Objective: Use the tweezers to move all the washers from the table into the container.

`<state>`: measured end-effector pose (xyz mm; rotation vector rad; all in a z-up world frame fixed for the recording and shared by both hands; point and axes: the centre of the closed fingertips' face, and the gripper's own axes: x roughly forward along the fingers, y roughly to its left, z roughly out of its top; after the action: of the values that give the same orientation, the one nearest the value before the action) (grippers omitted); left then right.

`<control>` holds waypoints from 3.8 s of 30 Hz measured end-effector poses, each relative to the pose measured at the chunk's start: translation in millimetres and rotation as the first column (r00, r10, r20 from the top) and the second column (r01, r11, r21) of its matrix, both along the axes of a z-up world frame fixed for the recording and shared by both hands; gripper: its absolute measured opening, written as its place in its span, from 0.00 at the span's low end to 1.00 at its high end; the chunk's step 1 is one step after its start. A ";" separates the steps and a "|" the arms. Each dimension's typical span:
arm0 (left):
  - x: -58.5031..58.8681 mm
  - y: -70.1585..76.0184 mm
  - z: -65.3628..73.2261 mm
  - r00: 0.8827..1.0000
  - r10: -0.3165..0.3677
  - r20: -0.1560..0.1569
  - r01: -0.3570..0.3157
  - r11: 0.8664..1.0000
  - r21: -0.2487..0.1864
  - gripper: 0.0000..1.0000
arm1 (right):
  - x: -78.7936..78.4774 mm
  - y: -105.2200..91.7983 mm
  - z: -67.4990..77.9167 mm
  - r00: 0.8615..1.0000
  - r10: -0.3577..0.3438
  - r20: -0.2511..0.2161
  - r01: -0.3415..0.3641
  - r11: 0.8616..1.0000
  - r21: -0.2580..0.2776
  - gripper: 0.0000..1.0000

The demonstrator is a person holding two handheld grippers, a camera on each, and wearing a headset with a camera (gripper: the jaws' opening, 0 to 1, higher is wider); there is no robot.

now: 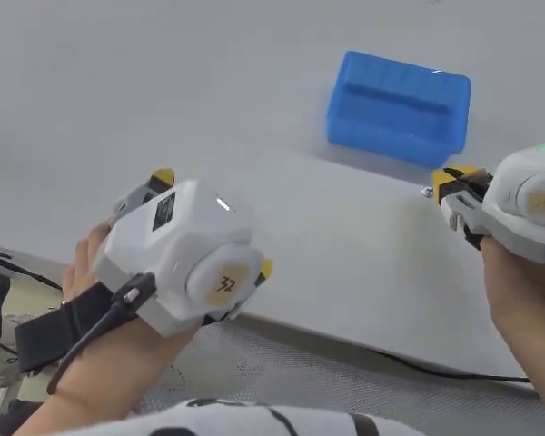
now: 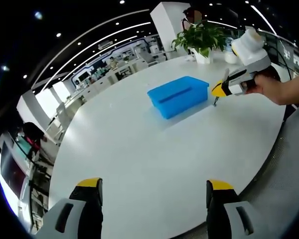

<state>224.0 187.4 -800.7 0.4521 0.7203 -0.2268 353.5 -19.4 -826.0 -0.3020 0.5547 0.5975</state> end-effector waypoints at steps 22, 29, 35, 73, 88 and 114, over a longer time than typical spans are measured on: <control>-0.6 0.6 0.2 1.000 0.001 0.001 -0.001 1.000 -0.004 0.87 | -8.2 13.0 40.7 0.989 0.061 -0.138 -0.043 0.990 0.131 0.03; -0.2 -0.3 1.0 1.000 0.002 0.006 -0.002 1.000 -0.011 0.89 | 0.2 16.7 61.5 0.991 0.090 -0.096 -0.077 0.988 0.131 0.03; -0.1 -0.4 0.9 1.000 0.001 0.004 -0.001 1.000 -0.010 0.89 | 16.0 16.7 73.2 0.995 0.072 -0.074 -0.059 0.985 0.161 0.03; 0.2 -0.3 -2.6 1.000 -0.002 -0.011 0.002 1.000 -0.002 0.88 | 70.6 4.7 10.1 0.993 0.027 -0.112 -0.028 1.000 -0.001 0.03; 1.0 -5.6 -2.0 1.000 -0.005 -0.018 0.004 0.999 -0.041 0.79 | 79.0 13.6 5.2 0.987 0.018 -0.160 -0.027 0.998 -0.056 0.04; 44.4 -89.6 144.6 0.936 -0.280 0.211 0.348 0.824 -0.448 0.38 | -16.2 60.7 139.5 0.930 0.367 -0.003 -0.356 0.904 0.238 0.04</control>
<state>268.4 97.8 -656.1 0.1025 0.4260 -0.6674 337.3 41.3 -686.4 -0.1675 0.4701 1.0253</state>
